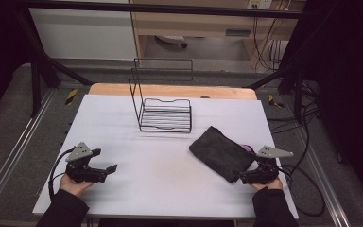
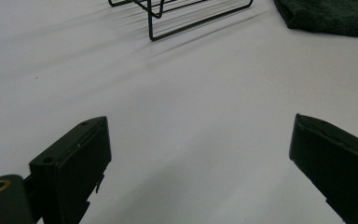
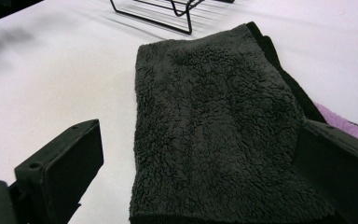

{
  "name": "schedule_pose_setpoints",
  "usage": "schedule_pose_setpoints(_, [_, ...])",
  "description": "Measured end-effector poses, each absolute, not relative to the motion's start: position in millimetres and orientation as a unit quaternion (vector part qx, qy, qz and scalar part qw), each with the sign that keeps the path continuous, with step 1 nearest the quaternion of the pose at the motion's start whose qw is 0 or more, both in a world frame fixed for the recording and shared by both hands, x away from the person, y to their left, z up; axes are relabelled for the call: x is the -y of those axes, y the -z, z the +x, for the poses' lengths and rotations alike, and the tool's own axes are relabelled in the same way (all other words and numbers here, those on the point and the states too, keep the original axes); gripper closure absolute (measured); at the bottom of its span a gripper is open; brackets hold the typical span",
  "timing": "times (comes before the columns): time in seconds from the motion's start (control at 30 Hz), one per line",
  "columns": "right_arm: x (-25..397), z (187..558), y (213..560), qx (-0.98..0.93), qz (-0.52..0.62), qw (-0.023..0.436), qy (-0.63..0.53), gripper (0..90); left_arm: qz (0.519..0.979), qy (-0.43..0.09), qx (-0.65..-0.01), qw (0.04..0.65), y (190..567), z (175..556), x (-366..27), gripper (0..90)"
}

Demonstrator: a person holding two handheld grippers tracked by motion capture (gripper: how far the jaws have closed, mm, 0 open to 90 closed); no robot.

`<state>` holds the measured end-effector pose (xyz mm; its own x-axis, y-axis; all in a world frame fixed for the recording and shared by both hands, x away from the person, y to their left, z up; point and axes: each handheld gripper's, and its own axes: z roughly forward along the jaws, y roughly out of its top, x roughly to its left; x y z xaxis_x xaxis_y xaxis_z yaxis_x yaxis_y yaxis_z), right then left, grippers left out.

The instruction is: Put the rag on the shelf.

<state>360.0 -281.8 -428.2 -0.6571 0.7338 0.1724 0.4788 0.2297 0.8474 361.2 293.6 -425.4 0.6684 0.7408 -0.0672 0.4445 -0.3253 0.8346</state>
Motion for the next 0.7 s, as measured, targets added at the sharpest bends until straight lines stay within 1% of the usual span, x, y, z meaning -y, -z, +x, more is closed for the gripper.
schedule_pose_setpoints(0.37, [274.9,360.4,429.5,-0.782,0.391,0.135,-0.465,2.2,0.802,-0.168,-0.371,0.437,428.0,360.9,-294.1,6.1])
schedule_pose_setpoints(0.7, [253.0,358.9,433.3,-0.815,0.371,0.153,-0.419,6.7,0.808,-0.173,-0.371,0.423,429.5,360.9,-292.0,6.7])
